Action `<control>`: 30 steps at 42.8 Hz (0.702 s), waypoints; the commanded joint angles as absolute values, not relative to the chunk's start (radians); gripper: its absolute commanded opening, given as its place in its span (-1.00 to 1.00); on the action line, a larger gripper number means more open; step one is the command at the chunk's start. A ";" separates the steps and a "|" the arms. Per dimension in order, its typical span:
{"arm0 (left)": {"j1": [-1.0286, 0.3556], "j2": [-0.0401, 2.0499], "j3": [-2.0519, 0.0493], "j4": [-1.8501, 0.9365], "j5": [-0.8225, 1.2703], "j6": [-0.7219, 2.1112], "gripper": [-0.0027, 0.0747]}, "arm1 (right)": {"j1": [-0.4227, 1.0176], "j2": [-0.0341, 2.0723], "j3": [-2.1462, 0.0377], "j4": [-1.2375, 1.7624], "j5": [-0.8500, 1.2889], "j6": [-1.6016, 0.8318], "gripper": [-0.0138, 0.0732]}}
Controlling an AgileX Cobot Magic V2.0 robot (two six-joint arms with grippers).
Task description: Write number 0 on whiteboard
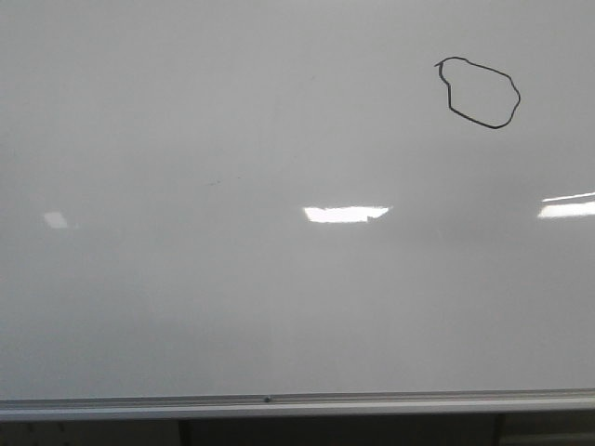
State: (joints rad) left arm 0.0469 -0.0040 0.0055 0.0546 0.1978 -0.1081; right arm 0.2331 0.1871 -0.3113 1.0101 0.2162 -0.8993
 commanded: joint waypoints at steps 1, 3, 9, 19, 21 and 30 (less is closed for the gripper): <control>0.048 -0.023 0.029 0.052 0.121 -0.116 -0.98 | 0.228 0.200 -0.339 1.023 0.172 -0.908 -0.84; 0.048 -0.023 0.029 0.052 0.121 -0.116 -0.98 | 0.228 0.200 -0.339 1.023 0.172 -0.908 -0.84; 0.048 -0.023 0.029 0.052 0.121 -0.116 -0.98 | 0.228 0.200 -0.339 1.023 0.172 -0.908 -0.84; 0.048 -0.023 0.029 0.052 0.121 -0.116 -0.98 | 0.228 0.200 -0.339 1.023 0.170 -0.908 -0.84; 0.048 -0.023 0.029 0.052 0.121 -0.116 -0.98 | 0.228 0.200 -0.337 1.023 0.156 -0.908 -0.84; 0.048 -0.023 0.029 0.052 0.121 -0.116 -0.98 | 0.228 0.197 -0.285 0.873 0.097 -0.835 -0.84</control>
